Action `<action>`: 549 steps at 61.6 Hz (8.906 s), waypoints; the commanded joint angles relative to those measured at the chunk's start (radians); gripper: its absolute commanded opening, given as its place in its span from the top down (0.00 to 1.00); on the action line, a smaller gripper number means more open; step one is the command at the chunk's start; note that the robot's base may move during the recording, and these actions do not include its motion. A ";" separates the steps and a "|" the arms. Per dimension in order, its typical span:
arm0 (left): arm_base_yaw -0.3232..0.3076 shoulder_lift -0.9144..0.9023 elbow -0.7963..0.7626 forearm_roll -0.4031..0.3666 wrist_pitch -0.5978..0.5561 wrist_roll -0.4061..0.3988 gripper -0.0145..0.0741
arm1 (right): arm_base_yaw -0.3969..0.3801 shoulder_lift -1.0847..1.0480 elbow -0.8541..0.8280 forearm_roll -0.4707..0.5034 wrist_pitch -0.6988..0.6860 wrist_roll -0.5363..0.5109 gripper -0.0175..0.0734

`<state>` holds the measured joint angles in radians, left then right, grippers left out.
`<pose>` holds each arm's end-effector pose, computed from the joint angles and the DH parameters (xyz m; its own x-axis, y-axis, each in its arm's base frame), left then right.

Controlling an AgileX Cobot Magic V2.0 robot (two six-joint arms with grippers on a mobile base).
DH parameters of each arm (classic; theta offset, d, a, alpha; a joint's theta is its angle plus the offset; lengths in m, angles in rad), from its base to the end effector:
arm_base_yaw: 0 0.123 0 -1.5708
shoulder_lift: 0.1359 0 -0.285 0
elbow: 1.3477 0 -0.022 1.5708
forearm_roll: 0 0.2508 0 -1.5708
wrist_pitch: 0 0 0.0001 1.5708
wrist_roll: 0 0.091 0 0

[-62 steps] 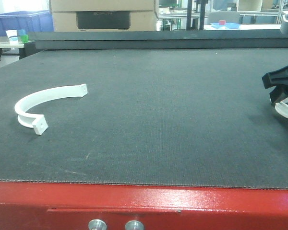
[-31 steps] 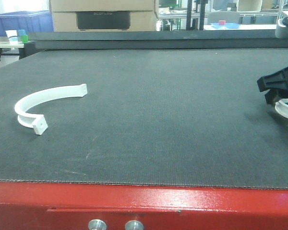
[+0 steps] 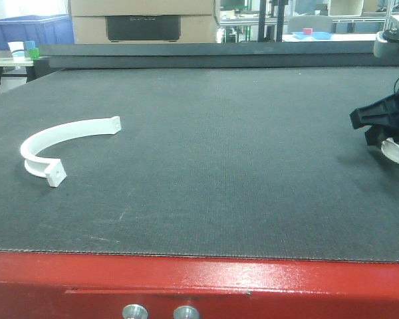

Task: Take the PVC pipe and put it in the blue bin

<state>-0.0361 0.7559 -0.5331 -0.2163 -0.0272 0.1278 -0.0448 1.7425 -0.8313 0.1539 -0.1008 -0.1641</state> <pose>0.1628 -0.0054 0.3227 -0.1110 -0.0844 -0.9902 0.0206 0.9960 -0.0872 0.3405 -0.0167 0.1651 -0.6626 0.0187 -0.7487 0.0491 0.9986 -0.0184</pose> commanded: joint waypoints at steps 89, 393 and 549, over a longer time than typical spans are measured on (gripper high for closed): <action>0.002 -0.003 -0.008 0.000 -0.015 -0.001 0.96 | -0.001 -0.233 -0.007 -0.011 0.074 -0.002 0.99; -0.109 0.994 -0.386 -0.095 0.087 -0.001 0.96 | -0.001 -1.277 -0.003 0.040 0.615 -0.002 0.99; 0.110 -0.243 0.004 0.000 0.269 -0.001 0.96 | -0.001 -1.573 0.176 -0.142 0.777 0.139 0.99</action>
<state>0.0710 0.5423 -0.5320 -0.2156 0.2345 0.1290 -0.0448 0.1812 -0.6558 0.0235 0.6749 -0.0264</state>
